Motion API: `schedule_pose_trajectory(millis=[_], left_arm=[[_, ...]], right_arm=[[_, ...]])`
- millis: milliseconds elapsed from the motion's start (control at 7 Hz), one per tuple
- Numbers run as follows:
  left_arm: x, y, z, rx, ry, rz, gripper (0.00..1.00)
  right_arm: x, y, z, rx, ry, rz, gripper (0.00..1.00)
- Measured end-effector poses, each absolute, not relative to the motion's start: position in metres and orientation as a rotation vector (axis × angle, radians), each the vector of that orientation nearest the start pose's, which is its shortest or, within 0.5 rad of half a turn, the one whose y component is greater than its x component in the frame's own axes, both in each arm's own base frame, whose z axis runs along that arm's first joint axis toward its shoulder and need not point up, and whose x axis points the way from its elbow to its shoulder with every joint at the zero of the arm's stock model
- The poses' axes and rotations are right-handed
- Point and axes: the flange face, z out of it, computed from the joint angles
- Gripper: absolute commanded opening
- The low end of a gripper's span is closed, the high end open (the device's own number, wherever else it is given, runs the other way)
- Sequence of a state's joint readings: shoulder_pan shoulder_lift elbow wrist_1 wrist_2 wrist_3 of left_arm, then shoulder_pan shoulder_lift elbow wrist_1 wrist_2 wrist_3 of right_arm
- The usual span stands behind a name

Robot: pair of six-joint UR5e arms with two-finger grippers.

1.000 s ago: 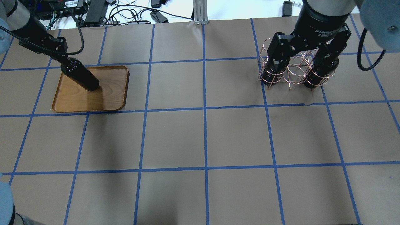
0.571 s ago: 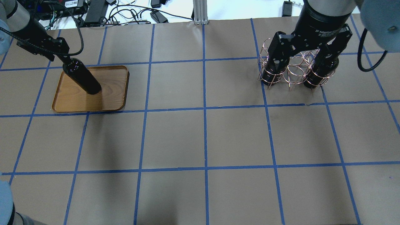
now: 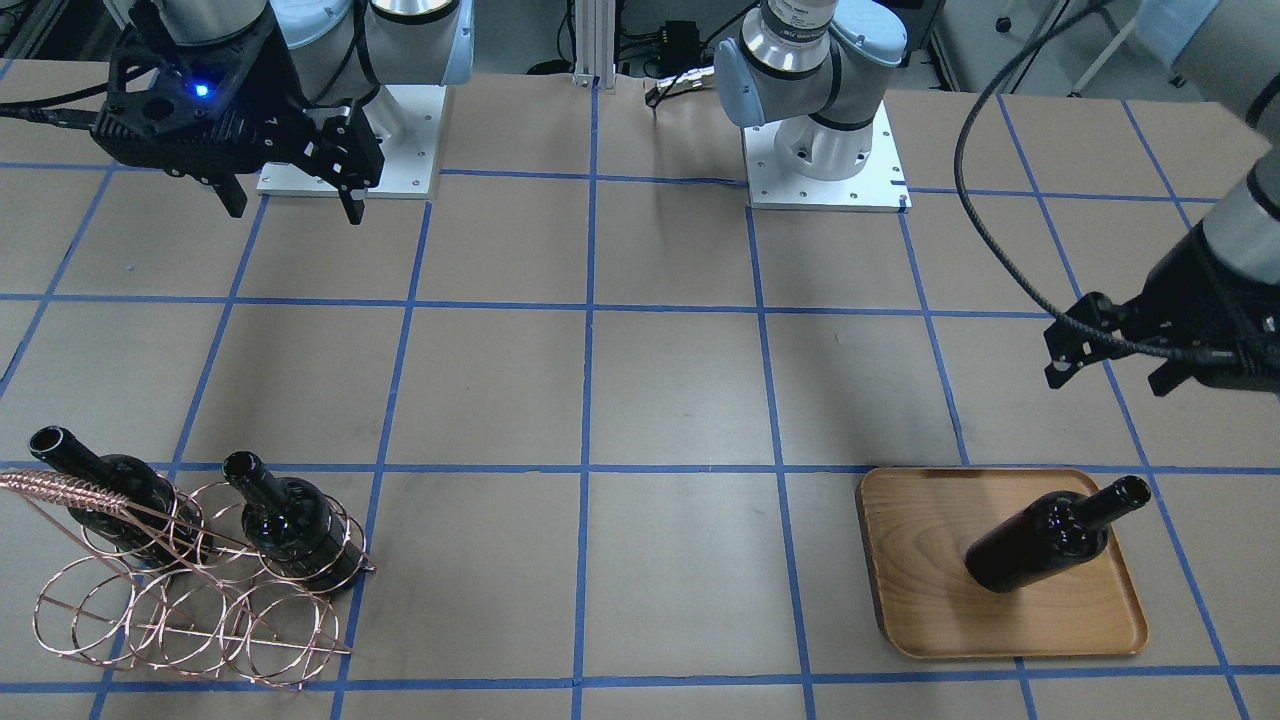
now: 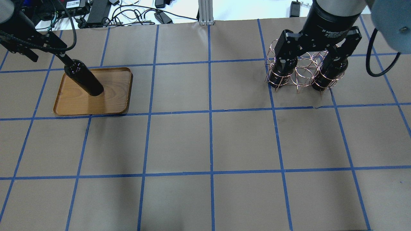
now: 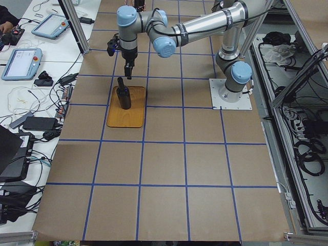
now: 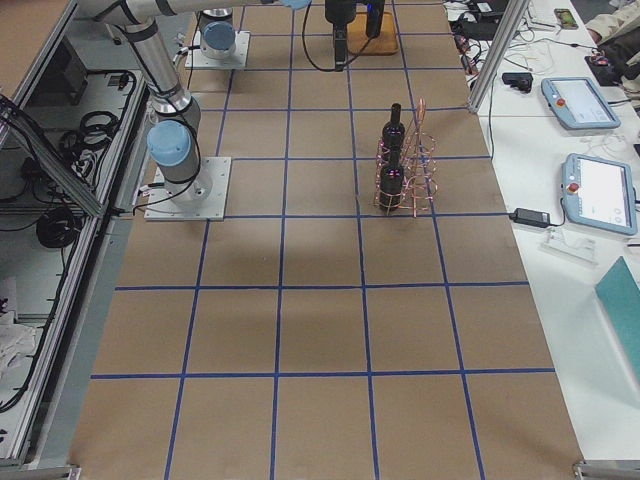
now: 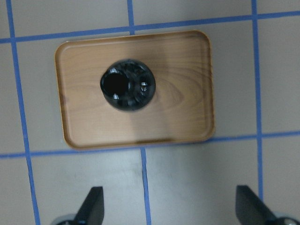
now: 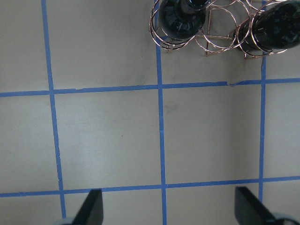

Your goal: Take wine from basket and place on tray

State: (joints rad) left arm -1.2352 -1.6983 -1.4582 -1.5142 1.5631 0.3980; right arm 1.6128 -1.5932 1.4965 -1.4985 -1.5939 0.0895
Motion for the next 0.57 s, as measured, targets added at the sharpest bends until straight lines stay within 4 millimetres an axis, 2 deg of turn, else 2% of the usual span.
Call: schedule_pose_trajectory(millis=[143, 286, 429, 571], left_arm=[[0.029, -0.536, 0.511, 0.046, 3.145, 0.003, 1.0], [-0.009, -0.516, 0.529, -0.036, 3.134, 0.055, 1.0], [-0.055, -0.506, 0.531, -0.127, 3.108, 0.082, 1.0], [-0.108, -0.5, 0.524, -0.16, 3.093, 0.092, 1.0]], right_arm=[[0.151, -0.477, 0.528, 0.099, 3.159, -0.042, 1.0], [0.151, -0.477, 0.528, 0.113, 3.161, -0.044, 1.0], [0.15, -0.477, 0.528, 0.119, 3.167, -0.042, 1.0], [0.149, -0.476, 0.529, 0.121, 3.17, -0.039, 1.0]])
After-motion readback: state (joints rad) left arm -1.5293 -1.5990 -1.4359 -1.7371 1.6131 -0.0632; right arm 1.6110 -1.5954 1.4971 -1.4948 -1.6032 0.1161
